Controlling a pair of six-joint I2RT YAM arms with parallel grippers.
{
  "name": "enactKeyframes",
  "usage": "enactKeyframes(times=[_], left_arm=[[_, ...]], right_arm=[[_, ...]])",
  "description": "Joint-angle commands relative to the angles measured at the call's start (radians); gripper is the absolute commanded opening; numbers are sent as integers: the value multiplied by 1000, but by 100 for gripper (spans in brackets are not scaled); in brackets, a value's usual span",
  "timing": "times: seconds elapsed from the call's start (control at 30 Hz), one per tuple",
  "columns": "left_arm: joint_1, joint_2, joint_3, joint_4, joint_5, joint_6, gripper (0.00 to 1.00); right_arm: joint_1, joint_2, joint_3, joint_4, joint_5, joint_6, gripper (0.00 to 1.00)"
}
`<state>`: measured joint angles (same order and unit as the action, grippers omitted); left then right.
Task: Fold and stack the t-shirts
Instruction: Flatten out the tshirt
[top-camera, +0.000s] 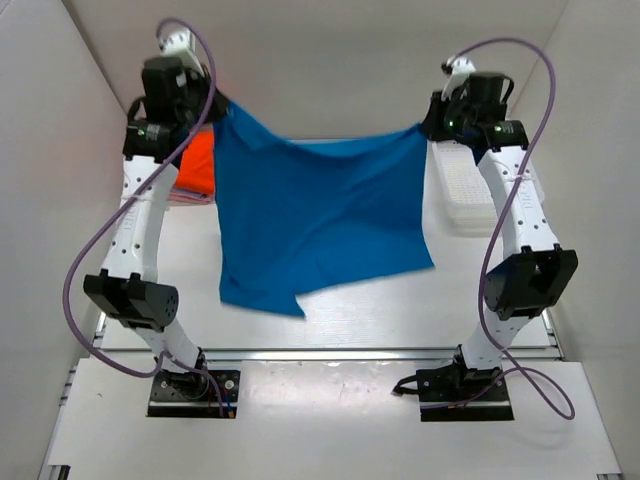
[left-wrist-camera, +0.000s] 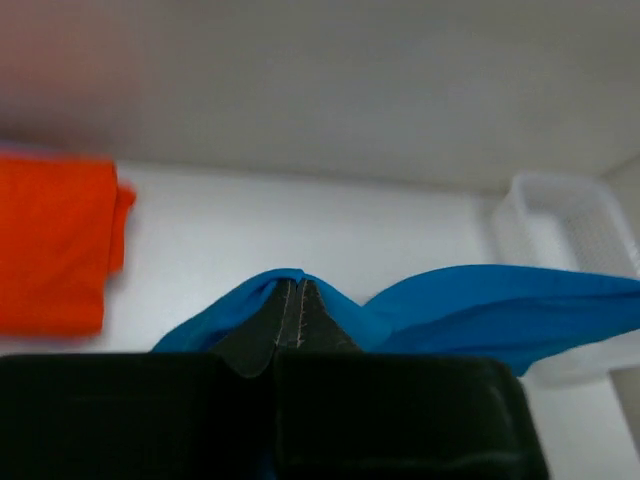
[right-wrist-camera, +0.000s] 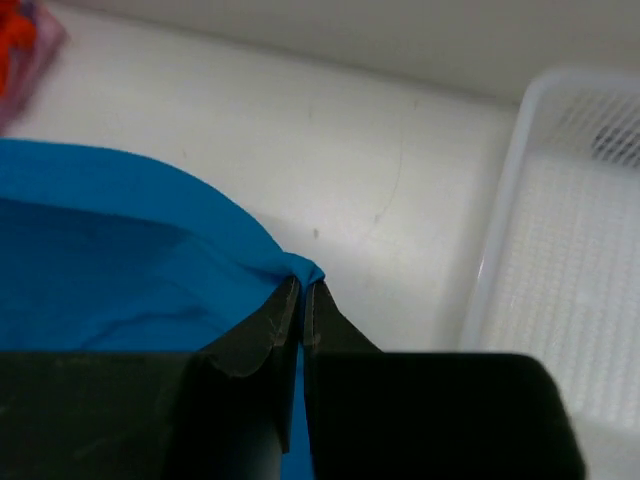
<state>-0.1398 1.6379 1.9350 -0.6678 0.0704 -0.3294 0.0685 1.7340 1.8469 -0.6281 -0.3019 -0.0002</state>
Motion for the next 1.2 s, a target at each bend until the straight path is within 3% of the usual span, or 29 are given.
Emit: enactKeyframes(times=[0.0, 0.07, 0.23, 0.33, 0.5, 0.63, 0.77, 0.97, 1.17], left_arm=[[8, -9, 341, -24, 9, 4, 0], [38, -12, 430, -20, 64, -32, 0], [39, -174, 174, 86, 74, -39, 0], [34, -260, -25, 94, 66, -16, 0], [14, -574, -610, 182, 45, -66, 0], [-26, -774, -880, 127, 36, -102, 0], [-27, -915, -1050, 33, 58, -123, 0], [-81, -980, -1179, -44, 87, -128, 0], [-70, -1017, -1278, -29, 103, -135, 0]], right_arm=[[21, -39, 259, 16, 64, -57, 0], [-15, -46, 328, 15, 6, -18, 0], [-67, -86, 223, 59, -83, 39, 0], [-102, -128, 86, 76, -109, 46, 0], [-136, -293, -313, 111, -117, 45, 0], [-203, -451, -578, 108, -184, 57, 0], [-197, -478, -736, -37, -220, 28, 0], [-194, -537, -989, -136, -169, 55, 0], [-191, -585, -1066, -167, -145, 103, 0]])
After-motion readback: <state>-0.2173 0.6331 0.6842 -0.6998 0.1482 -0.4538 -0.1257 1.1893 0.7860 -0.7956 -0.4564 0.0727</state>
